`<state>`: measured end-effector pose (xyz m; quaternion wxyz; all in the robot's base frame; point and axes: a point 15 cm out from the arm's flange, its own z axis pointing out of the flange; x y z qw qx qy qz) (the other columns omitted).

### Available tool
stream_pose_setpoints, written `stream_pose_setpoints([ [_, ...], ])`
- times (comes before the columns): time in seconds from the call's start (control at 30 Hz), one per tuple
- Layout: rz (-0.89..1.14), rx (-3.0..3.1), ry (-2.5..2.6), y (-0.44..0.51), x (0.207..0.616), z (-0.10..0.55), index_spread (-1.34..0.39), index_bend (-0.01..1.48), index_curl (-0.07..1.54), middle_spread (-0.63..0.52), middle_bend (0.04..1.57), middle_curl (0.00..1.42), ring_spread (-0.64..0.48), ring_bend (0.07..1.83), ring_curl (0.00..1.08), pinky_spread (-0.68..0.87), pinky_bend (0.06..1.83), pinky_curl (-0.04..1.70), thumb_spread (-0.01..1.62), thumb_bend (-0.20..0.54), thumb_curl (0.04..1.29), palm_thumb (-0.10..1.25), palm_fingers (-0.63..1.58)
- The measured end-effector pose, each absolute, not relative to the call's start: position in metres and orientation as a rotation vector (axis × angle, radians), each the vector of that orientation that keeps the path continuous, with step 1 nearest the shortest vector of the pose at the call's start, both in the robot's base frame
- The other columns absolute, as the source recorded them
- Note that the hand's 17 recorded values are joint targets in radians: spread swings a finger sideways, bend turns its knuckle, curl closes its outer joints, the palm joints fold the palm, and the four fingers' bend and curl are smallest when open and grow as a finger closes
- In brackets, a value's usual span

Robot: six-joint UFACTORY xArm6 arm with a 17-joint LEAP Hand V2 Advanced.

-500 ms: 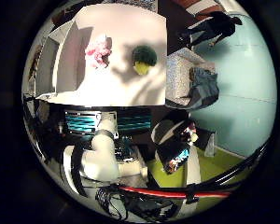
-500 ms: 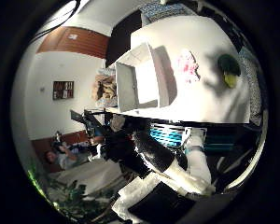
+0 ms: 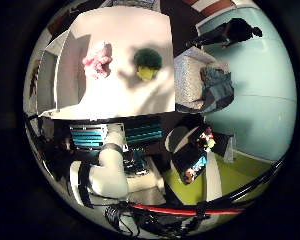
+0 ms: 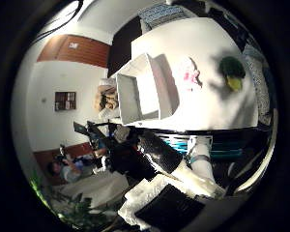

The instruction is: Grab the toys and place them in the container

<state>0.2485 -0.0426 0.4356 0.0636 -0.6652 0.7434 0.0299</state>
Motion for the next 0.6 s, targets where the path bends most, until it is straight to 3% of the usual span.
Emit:
stream_pose_setpoints([
  [0.23,0.048,-1.879,2.276,-0.052,0.268,0.435,-0.24,0.16,0.27,0.04,0.30,0.33,0.20,0.55,0.20,0.48,0.54,0.24,1.19,-0.016,0.28,0.49,0.25],
  [0.37,0.144,-1.856,2.326,-0.048,0.271,0.387,-0.21,0.14,0.26,0.06,0.30,0.33,0.21,0.58,0.20,0.49,0.56,0.24,1.19,-0.017,0.29,0.50,0.24],
  [0.6,0.103,-1.816,2.331,-0.042,0.297,0.354,-0.17,0.14,0.24,0.11,0.32,0.33,0.24,0.61,0.20,0.51,0.64,0.25,1.17,-0.019,0.30,0.52,0.20],
])
